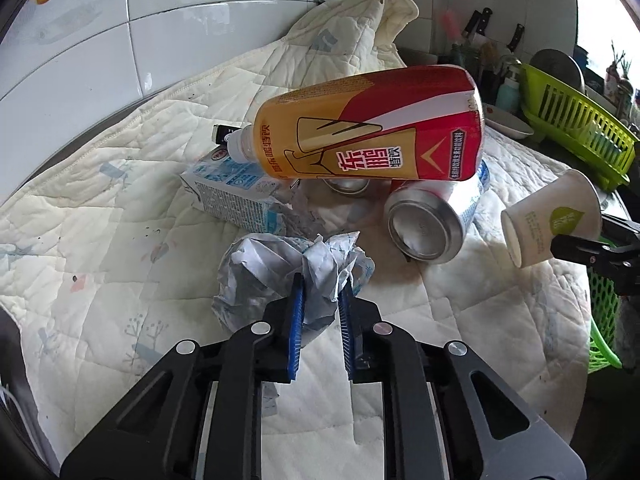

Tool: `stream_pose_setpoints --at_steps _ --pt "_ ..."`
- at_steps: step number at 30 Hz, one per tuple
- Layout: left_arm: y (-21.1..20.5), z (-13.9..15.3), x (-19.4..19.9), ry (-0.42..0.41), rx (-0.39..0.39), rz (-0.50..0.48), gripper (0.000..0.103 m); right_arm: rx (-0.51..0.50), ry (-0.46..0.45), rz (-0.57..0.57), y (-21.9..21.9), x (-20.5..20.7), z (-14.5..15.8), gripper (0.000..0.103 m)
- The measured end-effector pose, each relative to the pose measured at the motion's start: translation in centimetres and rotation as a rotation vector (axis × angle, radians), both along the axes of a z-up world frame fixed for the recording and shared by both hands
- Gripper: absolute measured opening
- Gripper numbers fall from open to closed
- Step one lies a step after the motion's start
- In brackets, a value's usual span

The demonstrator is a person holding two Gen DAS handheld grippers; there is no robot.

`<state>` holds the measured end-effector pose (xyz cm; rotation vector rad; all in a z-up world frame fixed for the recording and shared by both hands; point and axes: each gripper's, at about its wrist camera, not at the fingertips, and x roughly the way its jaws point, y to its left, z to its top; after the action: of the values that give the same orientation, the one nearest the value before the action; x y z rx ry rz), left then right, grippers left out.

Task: Collect trash
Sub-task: 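Grasp the crumpled paper with the left tool while the right tool grasps the white paper cup, then carry the crumpled paper and white cup over the green basket with both tools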

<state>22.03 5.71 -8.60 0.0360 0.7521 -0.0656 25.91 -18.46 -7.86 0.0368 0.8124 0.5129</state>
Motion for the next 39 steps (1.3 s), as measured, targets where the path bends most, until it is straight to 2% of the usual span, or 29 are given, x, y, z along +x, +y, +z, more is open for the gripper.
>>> stream_pose_setpoints --at_steps 8,9,10,11,15,17,19,36,39 --pt "-0.5 1.3 -2.6 -0.034 -0.013 -0.013 0.013 0.014 -0.015 -0.04 -0.3 -2.7 1.3 0.073" --pt "-0.6 1.5 -2.9 -0.037 -0.016 -0.015 0.013 0.017 -0.017 -0.046 -0.4 -3.1 1.4 0.07" --pt "-0.6 1.7 -3.3 -0.042 -0.019 -0.017 0.013 0.023 -0.011 -0.049 -0.6 -3.4 1.4 0.056" --pt "-0.7 1.9 -3.6 -0.047 -0.022 -0.022 0.013 0.034 -0.001 -0.056 -0.7 -3.6 1.5 0.051" --pt "-1.0 2.4 -4.5 -0.062 -0.024 -0.032 0.013 0.052 0.032 -0.058 -0.8 -4.3 0.9 0.053" --pt "-0.9 2.6 -4.9 -0.068 -0.028 -0.032 0.013 0.057 0.035 -0.079 -0.8 -4.3 0.8 0.077" --pt "-0.9 2.8 -5.2 -0.073 -0.029 -0.035 0.013 0.071 0.029 -0.103 -1.0 -4.0 0.8 0.081" --pt "-0.8 2.8 -5.1 -0.072 -0.06 -0.052 0.013 0.146 0.16 -0.184 0.8 3.6 -1.4 0.081" --pt "-0.9 3.0 -5.4 -0.076 -0.063 -0.058 0.013 0.146 0.179 -0.171 1.1 4.0 -1.6 0.064"
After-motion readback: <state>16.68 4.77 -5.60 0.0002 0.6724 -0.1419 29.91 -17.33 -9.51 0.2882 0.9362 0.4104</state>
